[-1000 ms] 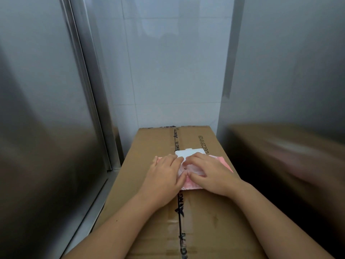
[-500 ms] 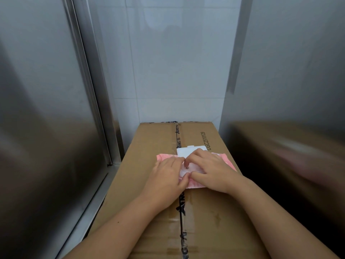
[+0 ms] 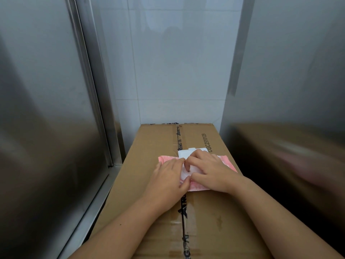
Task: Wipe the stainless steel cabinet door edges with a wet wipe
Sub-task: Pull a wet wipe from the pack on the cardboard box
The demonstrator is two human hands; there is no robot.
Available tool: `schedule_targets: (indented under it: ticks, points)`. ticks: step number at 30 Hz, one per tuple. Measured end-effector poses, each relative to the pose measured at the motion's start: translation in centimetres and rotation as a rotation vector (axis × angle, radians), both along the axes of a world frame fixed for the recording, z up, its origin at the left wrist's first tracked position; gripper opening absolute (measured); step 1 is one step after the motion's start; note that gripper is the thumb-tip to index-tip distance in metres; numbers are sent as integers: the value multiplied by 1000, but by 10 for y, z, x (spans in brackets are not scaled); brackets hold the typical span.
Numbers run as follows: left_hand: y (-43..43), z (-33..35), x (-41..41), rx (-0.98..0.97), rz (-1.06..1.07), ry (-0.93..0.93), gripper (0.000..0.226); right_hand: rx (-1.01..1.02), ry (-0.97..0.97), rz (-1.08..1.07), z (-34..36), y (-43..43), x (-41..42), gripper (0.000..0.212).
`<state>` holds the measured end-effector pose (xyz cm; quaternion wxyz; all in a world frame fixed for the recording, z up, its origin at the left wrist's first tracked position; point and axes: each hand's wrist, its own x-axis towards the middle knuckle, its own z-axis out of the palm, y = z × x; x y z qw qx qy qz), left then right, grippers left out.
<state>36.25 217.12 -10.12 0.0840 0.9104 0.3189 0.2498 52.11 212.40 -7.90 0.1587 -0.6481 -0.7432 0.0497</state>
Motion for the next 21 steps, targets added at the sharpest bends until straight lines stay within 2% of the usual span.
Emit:
schedule_targets:
  ticks: [3, 9, 16, 21]
  points:
    - [1, -1, 1, 1, 6, 2, 41, -15, 17, 0, 1, -1, 1, 28]
    - [0, -2, 0, 4, -5, -5, 35, -18, 5, 19, 0, 3, 2, 11]
    - [2, -2, 0, -4, 20, 38, 51, -34, 46, 11, 0, 4, 3, 15]
    - [3, -1, 0, -12, 19, 29, 52, -79, 133, -13, 4, 5, 4, 21]
